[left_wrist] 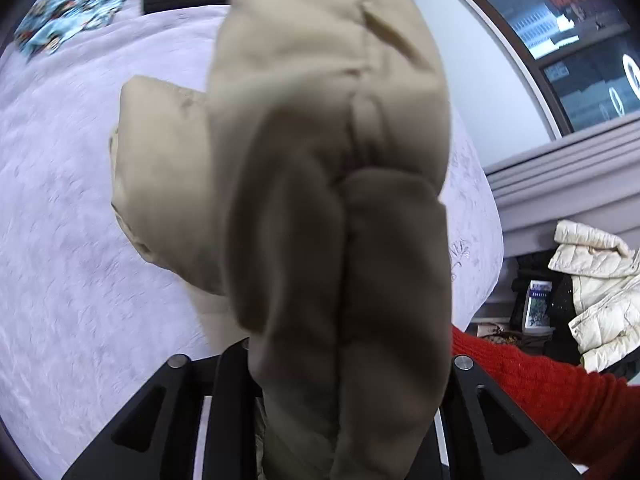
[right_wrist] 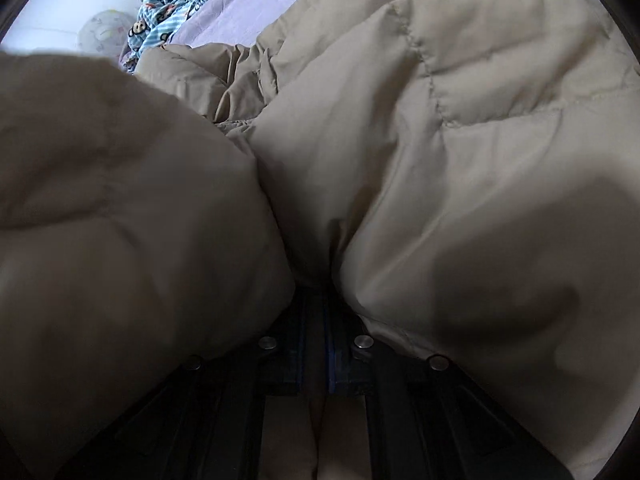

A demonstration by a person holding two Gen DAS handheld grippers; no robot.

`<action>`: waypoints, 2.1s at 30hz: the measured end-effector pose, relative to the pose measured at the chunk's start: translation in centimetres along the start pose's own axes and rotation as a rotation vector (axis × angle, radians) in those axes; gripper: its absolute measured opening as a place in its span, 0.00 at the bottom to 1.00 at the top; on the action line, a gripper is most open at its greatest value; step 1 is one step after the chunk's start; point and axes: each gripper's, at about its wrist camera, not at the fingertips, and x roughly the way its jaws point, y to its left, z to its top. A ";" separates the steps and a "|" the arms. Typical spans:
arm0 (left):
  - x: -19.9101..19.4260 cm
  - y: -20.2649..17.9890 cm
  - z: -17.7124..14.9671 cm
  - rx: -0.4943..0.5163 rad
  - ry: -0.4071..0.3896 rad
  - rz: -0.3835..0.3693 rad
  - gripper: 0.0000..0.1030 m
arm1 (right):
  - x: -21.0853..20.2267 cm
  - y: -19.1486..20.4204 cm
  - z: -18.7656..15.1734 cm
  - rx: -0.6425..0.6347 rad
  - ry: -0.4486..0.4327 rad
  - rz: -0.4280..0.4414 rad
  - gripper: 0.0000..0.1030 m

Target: Fold large clothes

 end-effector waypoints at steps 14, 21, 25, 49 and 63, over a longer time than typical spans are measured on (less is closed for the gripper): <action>16.1 -8.6 7.0 0.129 0.198 -0.229 0.67 | -17.1 -14.0 -11.8 0.315 -0.258 0.016 0.09; 19.5 -10.4 9.8 0.174 0.238 -0.154 0.67 | -21.8 -11.3 -19.2 0.303 -0.371 0.135 0.86; 21.0 -12.1 8.6 0.208 0.233 -0.110 0.67 | -20.9 -8.5 -18.9 0.242 -0.345 0.240 0.86; 24.4 -10.0 14.6 0.246 -0.165 0.341 0.67 | -17.7 -17.9 -18.0 0.288 -0.339 -0.237 0.18; 24.3 -9.9 14.3 0.250 -0.148 0.408 0.68 | -24.8 -15.2 -16.6 0.187 -0.438 -0.169 0.23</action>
